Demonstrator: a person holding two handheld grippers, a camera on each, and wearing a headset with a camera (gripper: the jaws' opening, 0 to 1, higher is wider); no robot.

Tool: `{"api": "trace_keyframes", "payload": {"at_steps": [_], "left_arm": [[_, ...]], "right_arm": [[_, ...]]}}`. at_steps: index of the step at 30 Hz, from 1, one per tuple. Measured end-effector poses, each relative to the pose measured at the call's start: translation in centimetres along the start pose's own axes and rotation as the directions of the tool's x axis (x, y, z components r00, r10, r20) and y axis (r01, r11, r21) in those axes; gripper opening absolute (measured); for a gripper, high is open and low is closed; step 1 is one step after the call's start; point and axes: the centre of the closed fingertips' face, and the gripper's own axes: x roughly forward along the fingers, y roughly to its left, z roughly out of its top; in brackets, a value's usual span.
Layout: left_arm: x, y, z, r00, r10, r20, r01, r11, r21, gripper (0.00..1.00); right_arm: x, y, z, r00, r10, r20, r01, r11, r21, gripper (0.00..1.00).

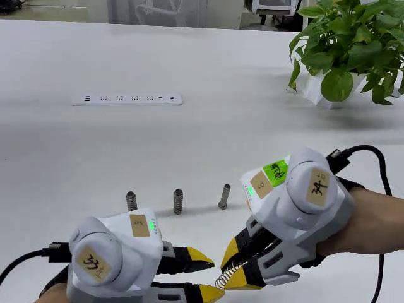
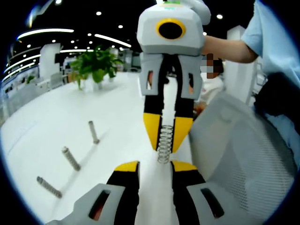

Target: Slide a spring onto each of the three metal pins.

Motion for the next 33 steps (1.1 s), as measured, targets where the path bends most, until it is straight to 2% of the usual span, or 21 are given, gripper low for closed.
{"api": "trace_keyframes", "payload": {"at_steps": [3, 5, 7, 10, 13, 14, 16, 17, 18, 19, 21, 23, 24, 25, 30, 33], "left_arm": [[-1.0, 1.4, -0.7, 0.9973, 0.073, 0.001, -0.073, 0.997, -0.036, 0.36], [-1.9, 2.4, -0.8, 0.9921, 0.123, 0.024, -0.122, 0.991, -0.057, 0.43], [-2.8, 3.3, -1.1, 0.9849, 0.171, 0.029, -0.168, 0.982, -0.092, 0.5], [-4.2, 4.4, -1.4, 0.9713, 0.235, 0.037, -0.23, 0.967, -0.111, 0.56], [-5.7, 5.6, -1.8, 0.9498, 0.311, 0.039, -0.302, 0.943, -0.141, 0.64], [-6.2, 6.1, -1.9, 0.9378, 0.345, 0.037, -0.336, 0.929, -0.155, 0.69], [-7.1, 6.8, -2.5, 0.9204, 0.39, 0.021, -0.384, 0.913, -0.142, 0.8], [-7.3, 7.0, -2.6, 0.9151, 0.403, 0.016, -0.396, 0.906, -0.146, 0.84], [-7.5, 7.1, -2.8, 0.9134, 0.407, 0.018, -0.4, 0.904, -0.151, 0.88], [-7.9, 7.4, -3.0, 0.9062, 0.423, 0.015, -0.415, 0.895, -0.162, 0.9], [-8.3, 7.7, -3.4, 0.8979, 0.44, 0.008, -0.432, 0.884, -0.18, 0.94], [-8.9, 8.1, -3.9, 0.881, 0.473, -0.021, -0.468, 0.865, -0.181, 1.0], [-8.9, 8.0, -3.9, 0.8831, 0.469, -0.015, -0.464, 0.867, -0.181, 1.0], [-9.0, 8.1, -4.0, 0.8787, 0.477, -0.02, -0.472, 0.862, -0.187, 1.0], [-9.6, 8.2, -4.2, 0.8676, 0.497, -0.016, -0.49, 0.848, -0.201, 1.0], [-9.7, 8.1, -4.3, 0.8678, 0.497, -0.014, -0.488, 0.846, -0.216, 1.0]], "right_arm": [[-0.2, -0.5, -0.4, 1.0, -0.004, -0.007, 0.004, 1.0, 0.009, 0.12], [-0.4, -1.0, -0.7, 0.9998, -0.01, -0.015, 0.01, 1.0, 0.017, 0.12], [-0.6, -1.5, -1.0, 0.9996, -0.016, -0.022, 0.017, 1.0, 0.024, 0.12], [-1.1, -2.4, -1.5, 0.9989, -0.026, -0.04, 0.027, 0.999, 0.03, 0.12], [-1.7, -3.2, -1.8, 0.9977, -0.038, -0.056, 0.039, 0.999, 0.024, 0.12], [-2.0, -3.5, -1.7, 0.9974, -0.041, -0.06, 0.042, 0.999, 0.022, 0.12], [-2.4, -4.2, -1.7, 0.9963, -0.049, -0.071, 0.05, 0.999, 0.012, 0.12], [-2.5, -4.5, -1.7, 0.9959, -0.052, -0.074, 0.052, 0.999, 0.008, 0.12], [-2.6, -4.7, -1.6, 0.9957, -0.053, -0.076, 0.053, 0.999, 0.004, 0.12], [-2.8, -5.0, -1.4, 0.9953, -0.055, -0.08, 0.055, 0.999, -0.002, 0.12], [-3.0, -5.5, -1.1, 0.9946, -0.058, -0.086, 0.057, 0.998, -0.015, 0.12], [-3.2, -6.0, -0.9, 0.9934, -0.062, -0.096, 0.06, 0.998, -0.029, 0.12], [-3.4, -6.3, -0.8, 0.9928, -0.064, -0.101, 0.061, 0.997, -0.037, 0.12], [-3.5, -6.5, -0.7, 0.9922, -0.067, -0.106, 0.062, 0.997, -0.043, 0.12], [-4.4, -8.1, 0.0, 0.9871, -0.089, -0.133, 0.078, 0.993, -0.086, 0.12], [-5.0, -9.6, 0.4, 0.983, -0.11, -0.147, 0.094, 0.99, -0.108, 0.12]]}}
